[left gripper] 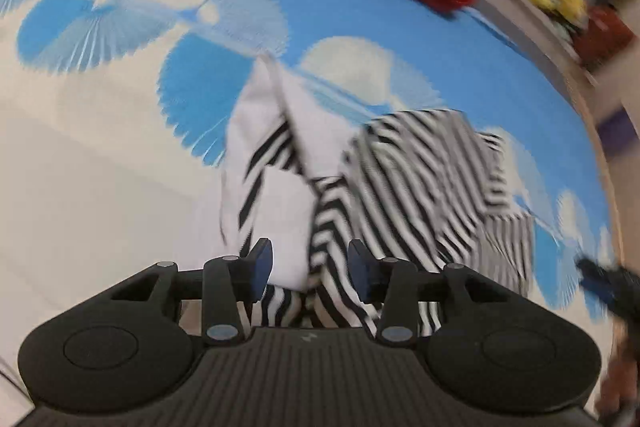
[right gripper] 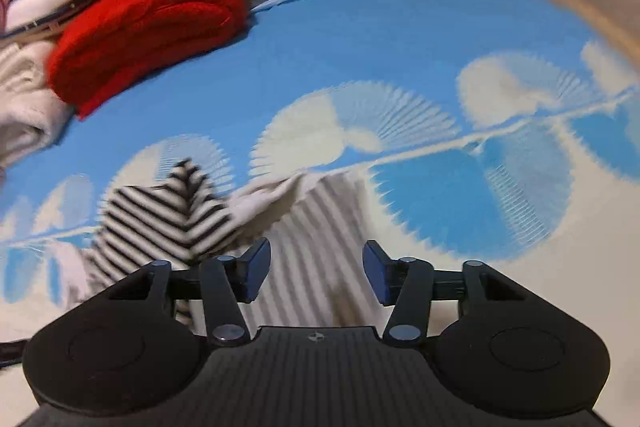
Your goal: Fold small clothes
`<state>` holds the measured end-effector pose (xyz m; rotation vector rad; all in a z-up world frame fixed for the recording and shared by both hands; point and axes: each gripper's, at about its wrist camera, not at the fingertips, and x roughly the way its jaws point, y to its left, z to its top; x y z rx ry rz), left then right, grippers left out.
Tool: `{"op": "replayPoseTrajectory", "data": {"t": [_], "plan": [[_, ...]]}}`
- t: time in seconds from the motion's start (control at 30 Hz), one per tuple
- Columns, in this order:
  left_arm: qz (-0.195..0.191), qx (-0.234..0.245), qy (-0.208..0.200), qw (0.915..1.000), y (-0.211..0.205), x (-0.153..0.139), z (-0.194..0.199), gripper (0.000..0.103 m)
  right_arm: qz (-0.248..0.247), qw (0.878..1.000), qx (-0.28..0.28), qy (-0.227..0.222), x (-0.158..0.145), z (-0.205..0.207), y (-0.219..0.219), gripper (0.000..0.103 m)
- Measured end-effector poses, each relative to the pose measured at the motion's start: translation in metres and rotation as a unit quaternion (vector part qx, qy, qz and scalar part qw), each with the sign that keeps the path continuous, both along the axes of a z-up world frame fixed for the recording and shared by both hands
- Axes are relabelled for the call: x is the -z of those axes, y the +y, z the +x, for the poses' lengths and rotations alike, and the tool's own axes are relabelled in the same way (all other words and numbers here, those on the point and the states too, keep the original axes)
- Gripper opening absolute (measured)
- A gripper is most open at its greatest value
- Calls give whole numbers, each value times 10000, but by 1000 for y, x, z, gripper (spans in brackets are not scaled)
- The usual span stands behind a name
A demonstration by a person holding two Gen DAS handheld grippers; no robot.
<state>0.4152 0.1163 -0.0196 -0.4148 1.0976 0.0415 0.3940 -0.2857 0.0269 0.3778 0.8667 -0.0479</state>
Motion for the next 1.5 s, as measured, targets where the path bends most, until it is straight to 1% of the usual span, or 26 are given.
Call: {"op": "replayPoseTrajectory", "data": {"t": [0.07,0.1,0.17,0.23,0.27,0.3,0.33,0.43,0.5,0.53,0.6,0.67,0.73,0.8,0.83,0.87,0.9,0.97,1.1,1.2,1.23,1.27,1.33,1.37,1.43,1.5], "plan": [[116,-224,381,9990,1,22,11,44,353,9994,-35,34,7,2,7,46],[70,-296,469,9984,3,29,13,44,476,9988,-70,55,10,4,12,46],[-110,-440,534,9975,7,38,18,43,684,9973,-227,144,19,9,26,46],[-163,-508,476,9974,11,38,15,33,855,9952,-402,248,26,15,44,46],[-154,-544,437,9974,11,37,16,30,897,9942,-499,316,30,19,54,46],[-167,-571,418,9974,10,37,16,27,893,9937,-577,368,34,23,60,46],[-244,-578,429,9971,11,37,17,27,853,9933,-664,410,38,26,71,47],[-656,-602,561,9944,11,41,20,27,818,9918,-835,524,50,32,94,47],[-858,-484,645,9930,5,41,20,27,848,9902,-919,623,56,34,105,48],[-897,-417,677,9928,2,44,21,27,879,9893,-948,675,60,36,109,48],[-835,-294,734,9934,-4,48,22,27,892,9883,-989,740,67,37,114,49],[-737,-219,862,9933,-8,55,23,27,800,9883,-1004,823,71,41,119,49],[-716,-217,885,9933,-10,58,23,27,681,9880,-1055,901,74,41,121,49],[-698,-217,873,9935,-11,59,24,27,621,9873,-1192,844,75,40,125,38],[-722,-251,853,9934,-11,59,24,27,628,9866,-1278,793,76,40,128,25],[-763,-277,826,9933,-11,58,24,27,644,9859,-1349,749,74,37,129,18],[-801,-289,801,9931,-10,56,23,27,648,9854,-1423,680,71,36,131,16],[-864,-344,761,9928,-9,54,22,27,599,9851,-1529,507,65,33,134,5],[-827,-472,787,9923,-6,50,24,28,728,9856,-1480,374,58,34,129,3],[-798,-587,751,9922,-1,43,25,28,614,9881,-1365,355,55,38,129,6],[-758,-571,721,9929,-2,41,26,28,450,9900,-1294,342,54,39,130,17],[-725,-547,698,9934,-2,39,26,28,295,9918,-1201,334,55,40,132,42],[-659,-526,672,9942,0,37,24,28,156,9939,-1047,322,58,43,134,66],[-597,-526,689,9944,0,37,24,28,138,9939,-1031,366,62,46,135,64],[-526,-544,765,9942,2,38,24,28,197,9932,-1067,418,67,51,138,63],[-585,-586,789,9934,5,38,24,28,192,9935,-1053,386,71,52,140,58]]}}
